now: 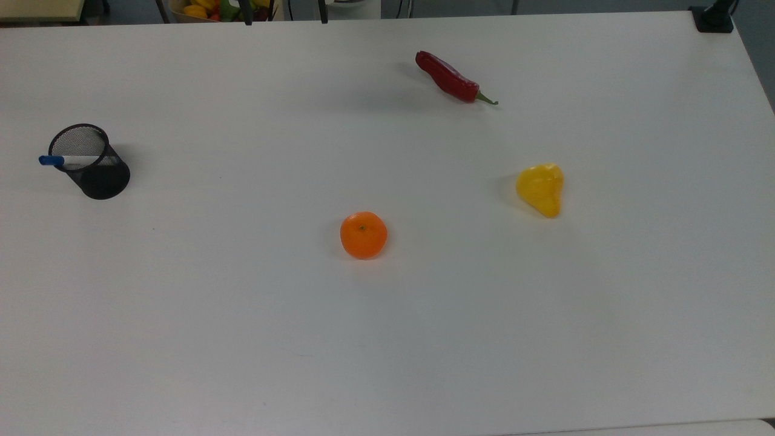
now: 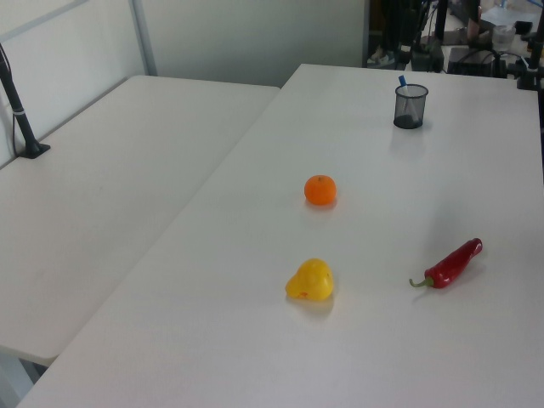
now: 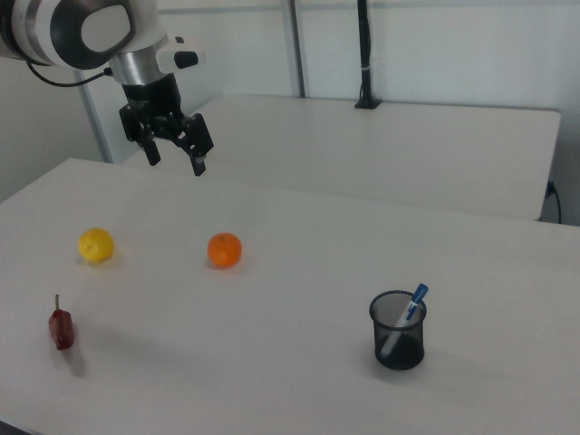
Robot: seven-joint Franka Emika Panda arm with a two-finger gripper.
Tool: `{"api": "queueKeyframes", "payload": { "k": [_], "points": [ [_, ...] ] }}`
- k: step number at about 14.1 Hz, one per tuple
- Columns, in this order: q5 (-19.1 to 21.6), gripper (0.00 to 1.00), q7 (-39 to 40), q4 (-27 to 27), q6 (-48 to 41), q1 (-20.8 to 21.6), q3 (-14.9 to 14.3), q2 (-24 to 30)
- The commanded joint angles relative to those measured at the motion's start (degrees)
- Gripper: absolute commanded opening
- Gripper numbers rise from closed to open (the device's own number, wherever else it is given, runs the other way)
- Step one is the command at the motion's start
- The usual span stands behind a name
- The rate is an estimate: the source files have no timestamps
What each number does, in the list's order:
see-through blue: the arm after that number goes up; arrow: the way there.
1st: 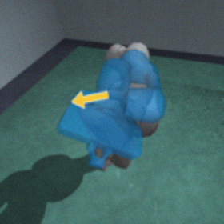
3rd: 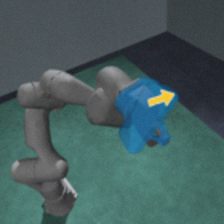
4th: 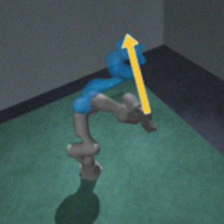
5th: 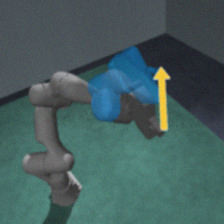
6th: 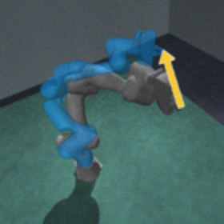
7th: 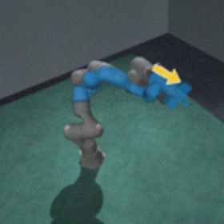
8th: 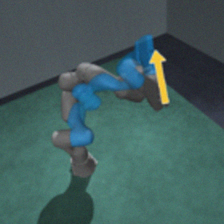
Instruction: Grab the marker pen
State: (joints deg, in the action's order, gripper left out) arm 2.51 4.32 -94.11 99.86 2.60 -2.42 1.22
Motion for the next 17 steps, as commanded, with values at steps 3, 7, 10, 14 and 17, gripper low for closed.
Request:
{"api": "queueKeyframes", "payload": {
  "k": [3,7,10,14,17],
  "points": [
    [1.0,1.00,1.0,-2.0,-0.5,1.3,-1.3,1.9],
    [0.6,1.00,1.0,-1.9,-0.3,1.2,-1.3,1.8],
    [0.3,1.00,1.1,-1.8,0.1,0.7,-1.4,1.6],
    [-1.6,1.00,1.7,-1.7,0.3,0.3,-1.6,1.2],
    [-2.1,1.00,1.9,-1.4,0.7,-1.6,-1.7,0.9]
  ]
}}
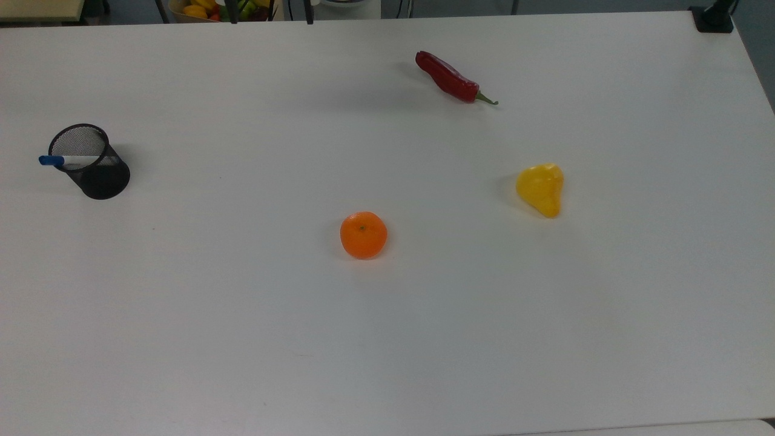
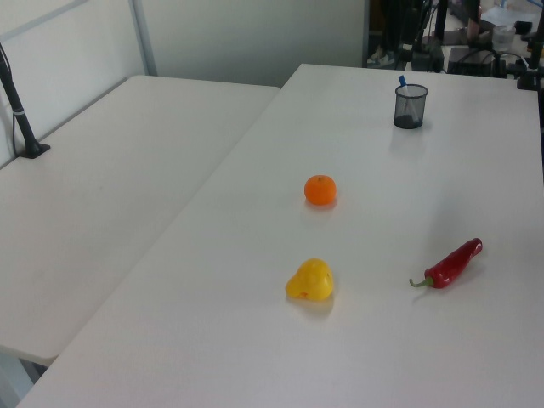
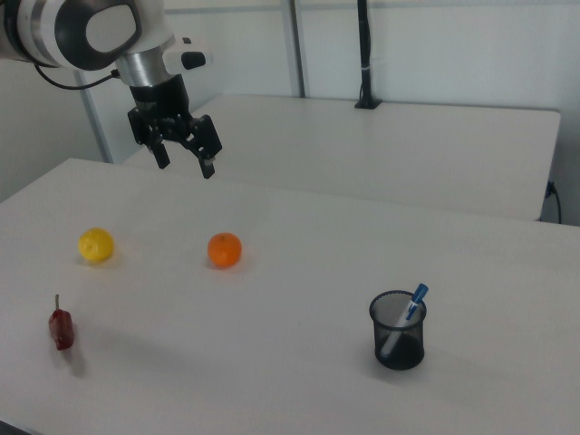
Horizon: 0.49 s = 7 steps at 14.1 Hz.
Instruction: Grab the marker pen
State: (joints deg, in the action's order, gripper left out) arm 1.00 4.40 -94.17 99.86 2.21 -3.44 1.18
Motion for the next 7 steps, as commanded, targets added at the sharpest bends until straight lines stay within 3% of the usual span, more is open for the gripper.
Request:
{"api": "queueKeyframes", "payload": {
  "k": [1,7],
  "points": [
    [-0.6,1.00,1.8,-1.4,1.6,-1.6,-0.8,1.0],
    [-2.9,1.00,1.3,-1.4,7.7,-5.4,-1.4,0.8]
  ]
}}
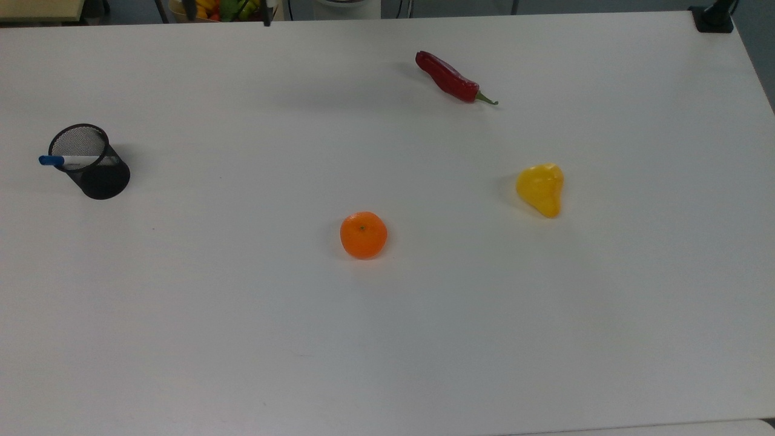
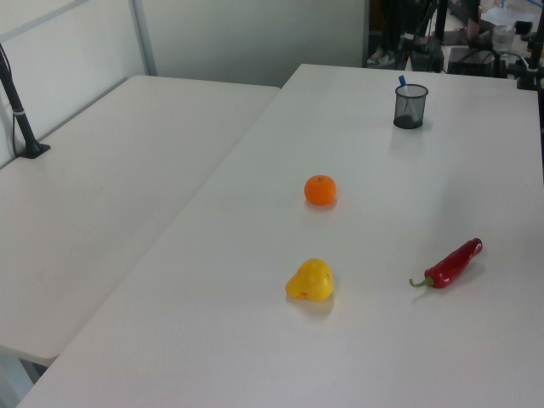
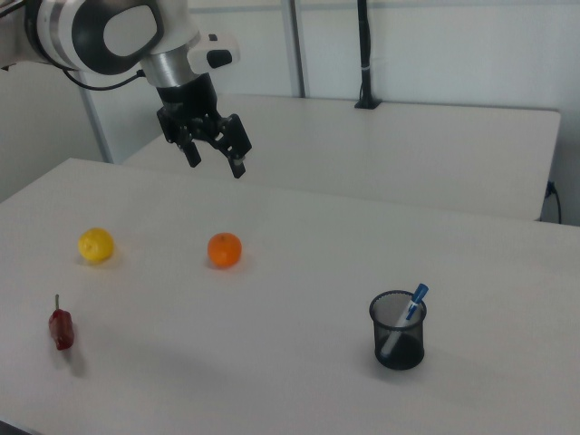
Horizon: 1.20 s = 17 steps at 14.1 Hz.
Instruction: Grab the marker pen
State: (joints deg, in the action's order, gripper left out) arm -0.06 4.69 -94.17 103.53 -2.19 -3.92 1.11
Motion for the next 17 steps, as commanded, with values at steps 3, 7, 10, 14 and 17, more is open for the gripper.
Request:
{"api": "queueKeyframes", "payload": {
  "k": [3,7,10,14,17],
  "points": [
    [-2.8,1.00,0.8,-1.4,7.3,-3.2,-1.6,0.4],
    [-2.8,1.00,0.7,-1.5,13.2,-6.1,-3.1,-1.1],
    [-2.8,0.93,-1.2,-1.6,17.6,-7.3,-4.6,-2.4],
    [-2.7,0.84,-1.8,-2.1,22.9,-7.3,-7.2,-4.4],
    [-2.7,0.74,-1.8,-3.7,27.2,-7.6,-8.6,-6.4]
  ]
}}
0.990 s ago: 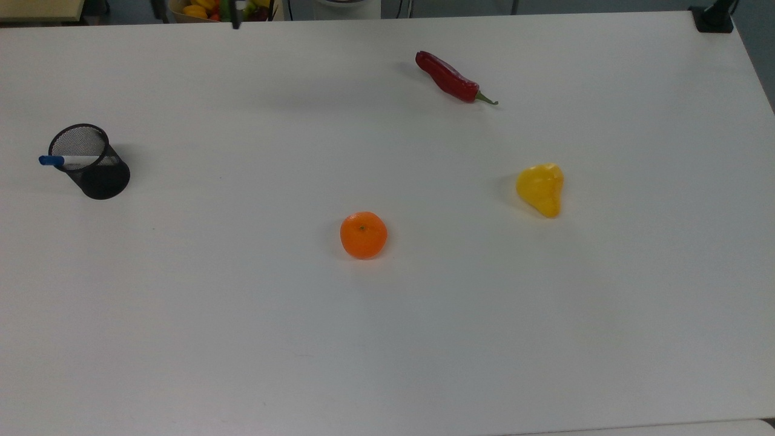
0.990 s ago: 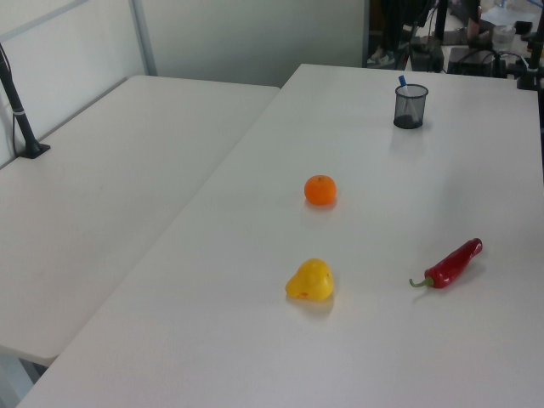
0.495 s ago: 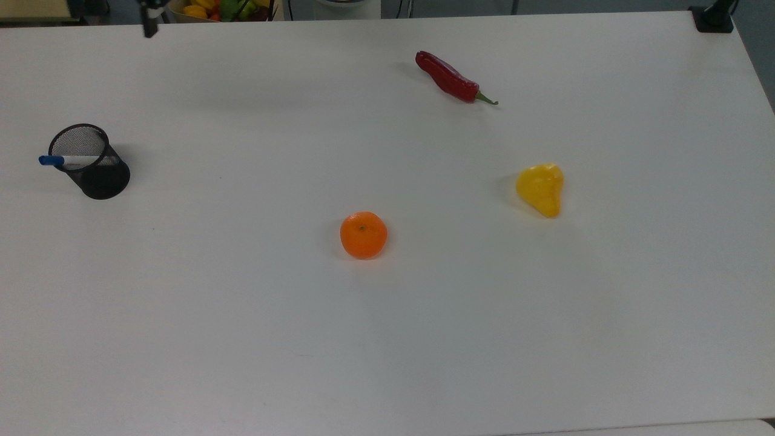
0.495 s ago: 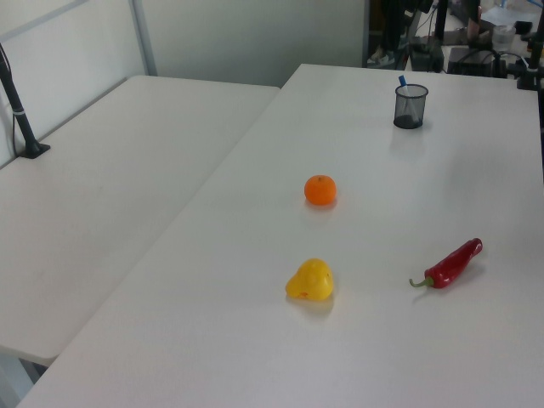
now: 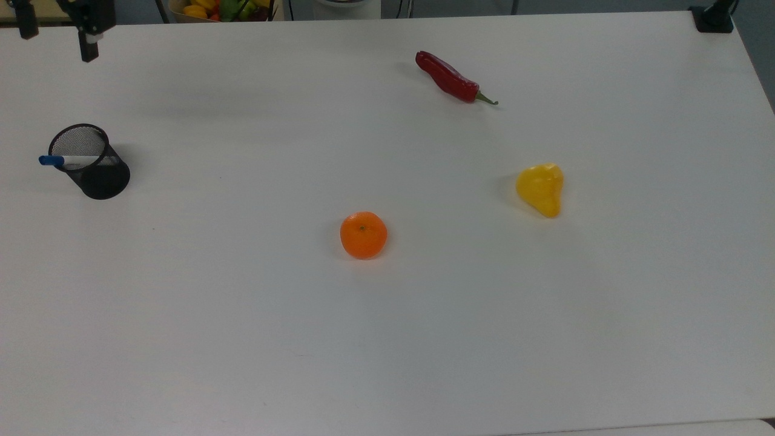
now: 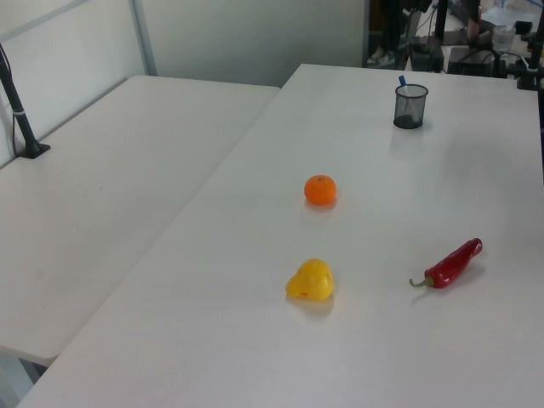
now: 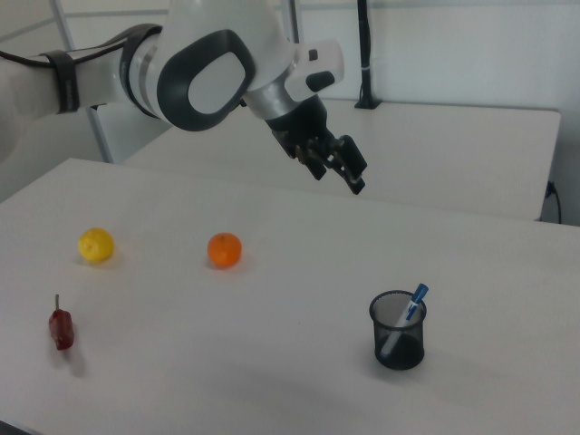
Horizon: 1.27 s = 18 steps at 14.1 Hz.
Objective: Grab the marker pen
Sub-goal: 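Move the gripper over the black mesh pen cup and lower it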
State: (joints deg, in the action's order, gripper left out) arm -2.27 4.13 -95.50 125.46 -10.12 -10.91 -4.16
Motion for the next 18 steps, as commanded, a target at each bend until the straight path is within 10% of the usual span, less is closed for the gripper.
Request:
{"api": "queueKeyframes", "payload": {
  "k": [1,18],
  "points": [
    [-0.5,0.74,-1.2,-3.4,7.7,0.0,-1.9,-1.5],
    [-0.7,0.57,-0.9,-7.1,27.5,-1.4,-3.9,-13.9]
  ]
}}
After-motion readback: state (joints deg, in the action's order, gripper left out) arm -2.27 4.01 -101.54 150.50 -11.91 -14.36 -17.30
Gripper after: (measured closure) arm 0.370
